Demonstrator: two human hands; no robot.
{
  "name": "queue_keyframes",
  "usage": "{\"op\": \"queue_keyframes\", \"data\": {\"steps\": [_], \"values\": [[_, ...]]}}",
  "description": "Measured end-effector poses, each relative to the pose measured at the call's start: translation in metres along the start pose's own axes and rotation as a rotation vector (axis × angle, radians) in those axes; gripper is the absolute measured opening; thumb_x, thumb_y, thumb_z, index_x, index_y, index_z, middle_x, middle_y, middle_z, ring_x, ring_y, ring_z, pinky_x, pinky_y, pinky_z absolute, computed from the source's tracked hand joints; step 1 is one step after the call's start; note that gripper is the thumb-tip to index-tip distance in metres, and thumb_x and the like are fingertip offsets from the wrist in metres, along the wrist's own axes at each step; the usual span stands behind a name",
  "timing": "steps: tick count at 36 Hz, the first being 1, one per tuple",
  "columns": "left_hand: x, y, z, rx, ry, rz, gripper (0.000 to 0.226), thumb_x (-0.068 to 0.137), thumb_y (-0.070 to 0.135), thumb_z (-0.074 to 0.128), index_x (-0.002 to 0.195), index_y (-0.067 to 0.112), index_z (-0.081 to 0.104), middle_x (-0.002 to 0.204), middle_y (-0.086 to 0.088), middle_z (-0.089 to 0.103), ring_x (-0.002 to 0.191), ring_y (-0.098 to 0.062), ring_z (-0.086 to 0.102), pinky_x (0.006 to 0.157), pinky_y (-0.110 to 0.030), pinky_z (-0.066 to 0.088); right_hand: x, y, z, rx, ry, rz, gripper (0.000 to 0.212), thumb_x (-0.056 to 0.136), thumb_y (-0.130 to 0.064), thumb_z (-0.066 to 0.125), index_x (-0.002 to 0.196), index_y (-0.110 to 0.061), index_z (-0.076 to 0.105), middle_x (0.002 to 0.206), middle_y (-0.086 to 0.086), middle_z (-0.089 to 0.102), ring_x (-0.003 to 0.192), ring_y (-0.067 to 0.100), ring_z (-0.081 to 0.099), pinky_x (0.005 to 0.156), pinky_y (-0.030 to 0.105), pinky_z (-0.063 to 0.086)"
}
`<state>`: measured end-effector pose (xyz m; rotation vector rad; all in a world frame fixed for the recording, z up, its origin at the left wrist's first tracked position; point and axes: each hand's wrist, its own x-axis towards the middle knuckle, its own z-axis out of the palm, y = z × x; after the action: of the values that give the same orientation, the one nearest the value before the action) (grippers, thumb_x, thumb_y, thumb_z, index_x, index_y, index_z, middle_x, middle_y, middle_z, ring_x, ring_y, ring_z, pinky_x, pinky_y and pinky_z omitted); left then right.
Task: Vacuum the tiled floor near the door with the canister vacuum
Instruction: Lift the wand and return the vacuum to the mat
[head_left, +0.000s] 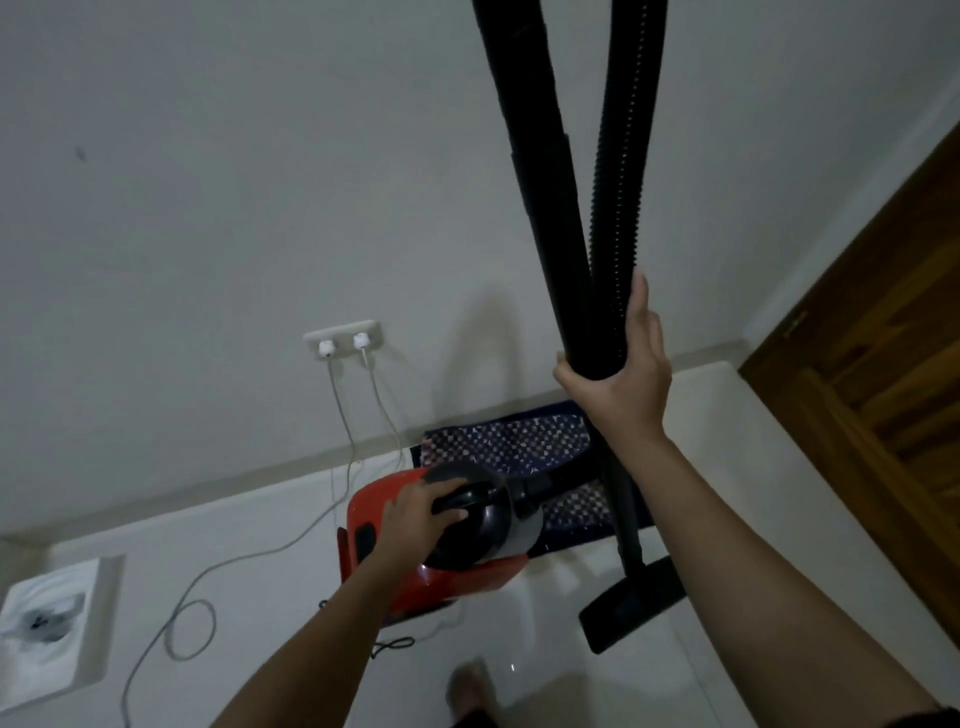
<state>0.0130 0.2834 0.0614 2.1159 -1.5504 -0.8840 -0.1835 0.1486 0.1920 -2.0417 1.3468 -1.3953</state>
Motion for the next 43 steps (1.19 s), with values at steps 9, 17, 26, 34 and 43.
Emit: {"op": "queue_keyframes", "data": {"steps": [9, 17, 26, 34, 43], "values": [[0.111, -0.010, 0.037, -0.029, -0.016, -0.127, 0.044, 0.086, 0.024, 0.068, 0.129, 0.025, 0.060, 0.125, -0.003, 0.065, 0.117, -0.021, 0.057, 0.098, -0.032, 0.044, 0.067, 0.080, 0.084, 0.008, -0.032, 0.024, 0.101, 0.067, -0.031, 0.072, 0.151, -0.023, 0.016, 0.117, 0.011, 0.057, 0.099, 0.022, 0.059, 0.081, 0.026, 0.050], [0.206, -0.042, 0.092, -0.024, 0.003, -0.205, 0.045, 0.088, 0.029, 0.066, 0.131, 0.027, 0.057, 0.128, 0.001, 0.063, 0.118, -0.018, 0.056, 0.098, -0.034, 0.045, 0.088, 0.176, 0.153, 0.073, -0.042, 0.028, 0.099, 0.069, -0.034, 0.069, 0.151, -0.026, 0.014, 0.124, 0.004, 0.054, 0.109, 0.018, 0.057, 0.089, 0.022, 0.047], [0.294, -0.102, 0.173, -0.006, 0.062, -0.163, 0.042, 0.086, 0.016, 0.069, 0.127, 0.023, 0.062, 0.123, -0.004, 0.066, 0.115, -0.025, 0.057, 0.098, -0.036, 0.043, 0.072, 0.295, 0.217, 0.114, 0.026, 0.005, 0.097, 0.069, -0.019, 0.077, 0.149, -0.004, 0.024, 0.127, 0.014, 0.054, 0.109, -0.004, 0.041, 0.090, -0.006, 0.028], [0.351, -0.162, 0.225, 0.051, 0.023, -0.086, 0.048, 0.085, 0.022, 0.069, 0.131, 0.028, 0.058, 0.130, -0.003, 0.062, 0.119, -0.023, 0.057, 0.101, -0.038, 0.045, 0.044, 0.366, 0.259, 0.161, 0.094, -0.028, 0.097, 0.070, -0.021, 0.075, 0.150, -0.006, 0.023, 0.129, 0.015, 0.055, 0.113, 0.011, 0.052, 0.089, -0.005, 0.032], [0.377, -0.190, 0.250, 0.070, 0.022, 0.006, 0.050, 0.090, 0.019, 0.064, 0.139, 0.017, 0.050, 0.135, -0.006, 0.058, 0.124, -0.022, 0.054, 0.106, -0.033, 0.041, 0.030, 0.386, 0.279, 0.301, 0.163, -0.095, 0.096, 0.072, -0.023, 0.072, 0.152, -0.010, 0.022, 0.132, 0.007, 0.051, 0.097, -0.016, 0.044, 0.075, -0.009, 0.030]]}}
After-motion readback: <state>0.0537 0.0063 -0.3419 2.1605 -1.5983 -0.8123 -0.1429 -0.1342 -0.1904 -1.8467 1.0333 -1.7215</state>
